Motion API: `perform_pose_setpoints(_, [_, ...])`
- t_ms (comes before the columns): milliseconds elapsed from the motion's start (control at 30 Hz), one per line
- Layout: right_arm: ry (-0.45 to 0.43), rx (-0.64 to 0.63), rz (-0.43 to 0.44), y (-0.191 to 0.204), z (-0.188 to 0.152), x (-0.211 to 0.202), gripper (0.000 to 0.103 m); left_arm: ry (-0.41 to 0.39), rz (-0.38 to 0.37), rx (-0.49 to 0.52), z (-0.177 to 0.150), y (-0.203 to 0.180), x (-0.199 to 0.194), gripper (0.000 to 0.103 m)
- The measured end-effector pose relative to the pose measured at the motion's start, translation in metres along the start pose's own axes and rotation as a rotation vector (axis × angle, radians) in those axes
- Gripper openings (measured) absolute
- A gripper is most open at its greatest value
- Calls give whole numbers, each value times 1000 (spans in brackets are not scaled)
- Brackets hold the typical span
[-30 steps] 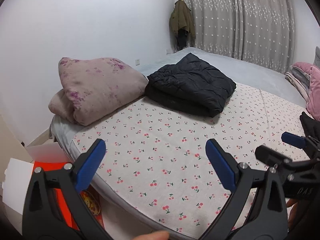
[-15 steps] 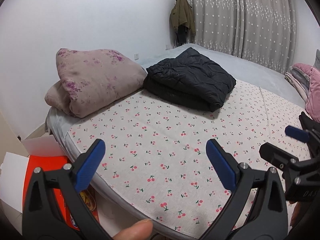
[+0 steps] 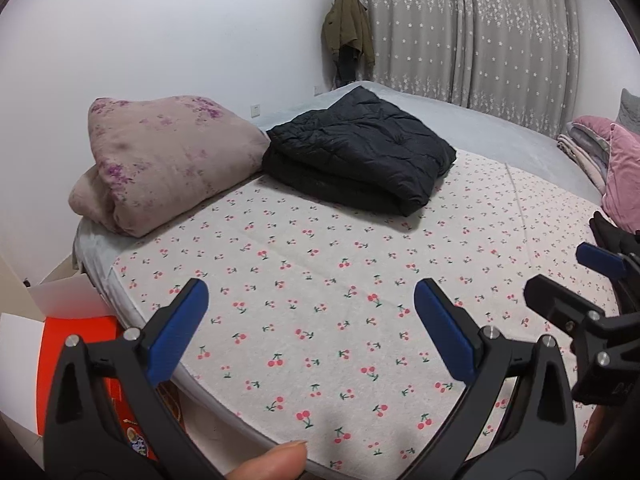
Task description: Fold large clothes
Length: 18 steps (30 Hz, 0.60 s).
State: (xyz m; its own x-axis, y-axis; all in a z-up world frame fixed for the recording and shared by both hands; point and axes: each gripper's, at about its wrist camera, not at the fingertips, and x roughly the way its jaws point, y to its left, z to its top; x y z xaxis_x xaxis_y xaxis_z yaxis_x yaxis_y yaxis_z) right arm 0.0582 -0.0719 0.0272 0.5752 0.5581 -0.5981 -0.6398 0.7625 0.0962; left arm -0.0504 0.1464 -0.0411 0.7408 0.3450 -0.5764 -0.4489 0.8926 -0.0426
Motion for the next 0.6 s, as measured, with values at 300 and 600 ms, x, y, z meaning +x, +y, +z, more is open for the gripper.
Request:
perform_pose_setpoints(300, [11,13,2,-1,0,4,103,-2,-25,2,1,-3,-1,102])
perform_pose_setpoints(600, [7,20,6,-1,0,1,103,-11,-20,26,0,-9,-4,102])
